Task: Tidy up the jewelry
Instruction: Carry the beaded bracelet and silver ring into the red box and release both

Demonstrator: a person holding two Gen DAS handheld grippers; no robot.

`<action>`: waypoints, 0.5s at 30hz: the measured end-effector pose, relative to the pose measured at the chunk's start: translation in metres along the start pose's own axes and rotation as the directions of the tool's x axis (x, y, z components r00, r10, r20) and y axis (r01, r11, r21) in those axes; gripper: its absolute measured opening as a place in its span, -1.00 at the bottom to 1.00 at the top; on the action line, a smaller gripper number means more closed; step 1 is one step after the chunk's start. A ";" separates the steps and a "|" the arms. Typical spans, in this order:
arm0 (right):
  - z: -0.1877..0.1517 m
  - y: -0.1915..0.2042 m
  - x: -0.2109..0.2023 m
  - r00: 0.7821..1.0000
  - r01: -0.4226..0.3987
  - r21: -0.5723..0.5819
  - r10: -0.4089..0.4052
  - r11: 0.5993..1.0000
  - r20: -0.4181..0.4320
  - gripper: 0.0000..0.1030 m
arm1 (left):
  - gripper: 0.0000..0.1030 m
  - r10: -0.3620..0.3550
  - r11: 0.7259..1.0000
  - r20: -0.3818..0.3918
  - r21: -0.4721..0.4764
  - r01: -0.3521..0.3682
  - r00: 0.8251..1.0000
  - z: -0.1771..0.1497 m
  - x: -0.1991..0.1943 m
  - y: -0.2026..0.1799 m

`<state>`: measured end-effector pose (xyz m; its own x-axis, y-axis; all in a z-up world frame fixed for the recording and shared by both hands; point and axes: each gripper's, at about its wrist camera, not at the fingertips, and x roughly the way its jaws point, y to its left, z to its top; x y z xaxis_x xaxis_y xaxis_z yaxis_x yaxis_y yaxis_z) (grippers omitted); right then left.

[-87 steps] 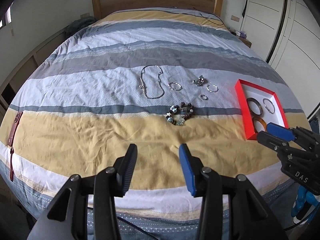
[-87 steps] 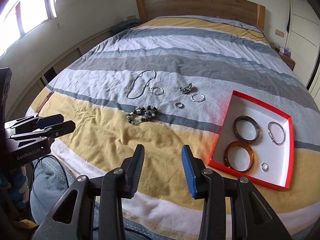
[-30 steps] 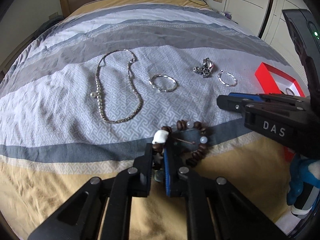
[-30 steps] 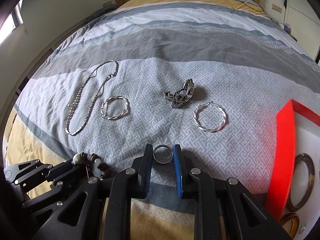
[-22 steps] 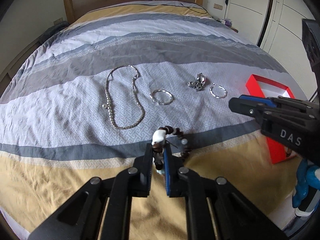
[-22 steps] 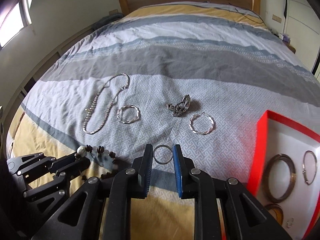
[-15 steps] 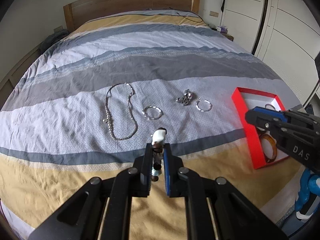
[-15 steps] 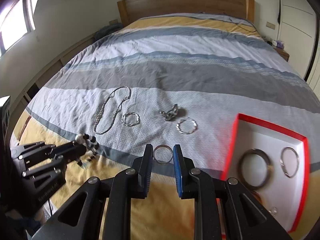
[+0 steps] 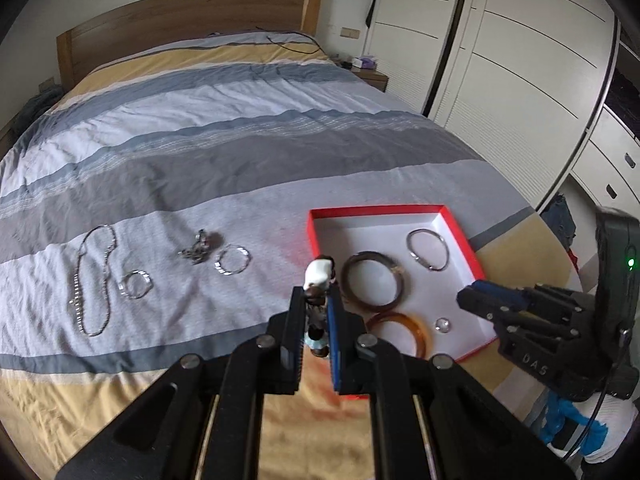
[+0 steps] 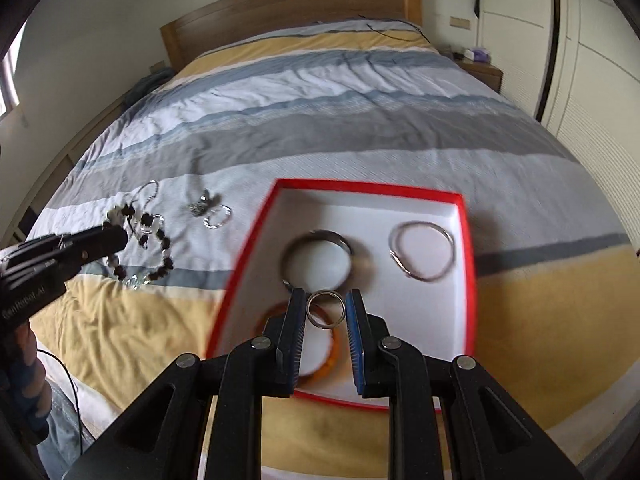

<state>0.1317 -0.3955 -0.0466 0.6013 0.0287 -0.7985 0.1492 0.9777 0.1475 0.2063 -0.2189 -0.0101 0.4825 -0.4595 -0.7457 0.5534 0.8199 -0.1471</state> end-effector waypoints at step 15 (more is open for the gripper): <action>0.054 -0.058 0.094 0.997 0.058 -0.019 -0.059 0.998 -0.040 -0.61 | -0.82 0.030 1.000 -0.078 0.002 -0.030 0.996 0.059 0.137 -0.021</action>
<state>0.2219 -0.4612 -0.0987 0.5599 -0.0208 -0.8283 0.1692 0.9815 0.0897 0.3007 -0.3192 -0.0714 0.4441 -0.4068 -0.7983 0.5401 0.8325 -0.1238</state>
